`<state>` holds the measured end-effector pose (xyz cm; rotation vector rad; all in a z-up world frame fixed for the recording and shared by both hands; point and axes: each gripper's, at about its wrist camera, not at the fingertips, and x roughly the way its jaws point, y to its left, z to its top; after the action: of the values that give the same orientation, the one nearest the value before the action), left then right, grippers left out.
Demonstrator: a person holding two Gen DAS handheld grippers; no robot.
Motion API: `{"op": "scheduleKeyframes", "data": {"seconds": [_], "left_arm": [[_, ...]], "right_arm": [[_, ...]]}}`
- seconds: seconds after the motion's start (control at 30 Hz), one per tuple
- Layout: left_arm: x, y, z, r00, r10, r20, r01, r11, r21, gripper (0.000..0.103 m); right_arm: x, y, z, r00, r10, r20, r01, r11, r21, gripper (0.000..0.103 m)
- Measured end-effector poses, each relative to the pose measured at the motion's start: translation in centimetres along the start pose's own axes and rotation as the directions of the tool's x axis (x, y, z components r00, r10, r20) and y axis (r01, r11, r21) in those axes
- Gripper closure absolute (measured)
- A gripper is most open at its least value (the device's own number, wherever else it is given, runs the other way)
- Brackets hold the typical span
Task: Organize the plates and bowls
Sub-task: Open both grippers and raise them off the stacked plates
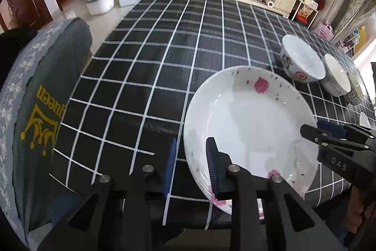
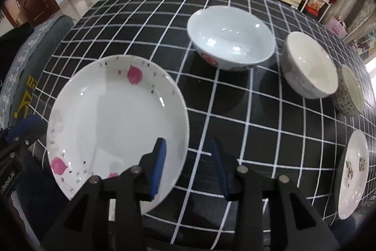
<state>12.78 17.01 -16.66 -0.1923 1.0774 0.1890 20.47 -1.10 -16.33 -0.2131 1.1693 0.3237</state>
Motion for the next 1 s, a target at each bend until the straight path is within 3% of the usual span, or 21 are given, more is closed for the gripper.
{"op": "scheduleKeyframes", "data": {"seconds": [0.03,0.13,0.17,0.23,0.37,0.53,0.67,1.0], "left_arm": [[-0.5,-0.2,0.0,1.000,0.006,0.010,-0.006,1.000,0.006,0.079],[-2.1,-0.6,0.2,0.999,0.007,0.042,-0.008,1.000,0.015,0.077],[-2.6,-0.9,0.2,0.999,0.004,0.053,-0.005,1.000,0.021,0.072],[-3.5,-1.5,0.2,0.998,0.000,0.070,-0.002,0.999,0.032,0.066],[-4.9,-3.1,0.2,0.995,-0.014,0.102,0.009,0.999,0.054,0.062],[-5.9,-5.7,0.2,0.992,-0.050,0.117,0.043,0.997,0.065,0.058],[-6.4,-8.2,-0.2,0.990,-0.058,0.130,0.045,0.994,0.102,0.043],[-7.7,-16.2,0.0,0.980,-0.134,0.147,0.100,0.970,0.220,0.042]], "right_arm": [[-0.4,-0.1,-0.1,1.000,-0.002,0.011,0.002,1.000,0.001,0.058],[-1.8,-0.4,-0.6,0.998,-0.003,0.057,0.002,1.000,0.007,0.037],[-2.2,-0.6,-0.6,0.997,0.001,0.077,-0.003,1.000,0.021,0.031],[-3.5,-1.6,-1.0,0.992,0.015,0.129,-0.024,0.997,0.070,0.028],[-4.9,-2.6,-1.7,0.988,0.026,0.154,-0.040,0.995,0.093,0.028],[-7.3,-4.4,-2.8,0.979,-0.022,0.203,0.007,0.997,0.073,0.027],[-8.5,-7.1,-3.5,0.976,-0.048,0.214,0.021,0.992,0.126,0.026],[-11.5,-14.4,-6.3,0.966,-0.081,0.246,0.031,0.979,0.202,0.019]]}}
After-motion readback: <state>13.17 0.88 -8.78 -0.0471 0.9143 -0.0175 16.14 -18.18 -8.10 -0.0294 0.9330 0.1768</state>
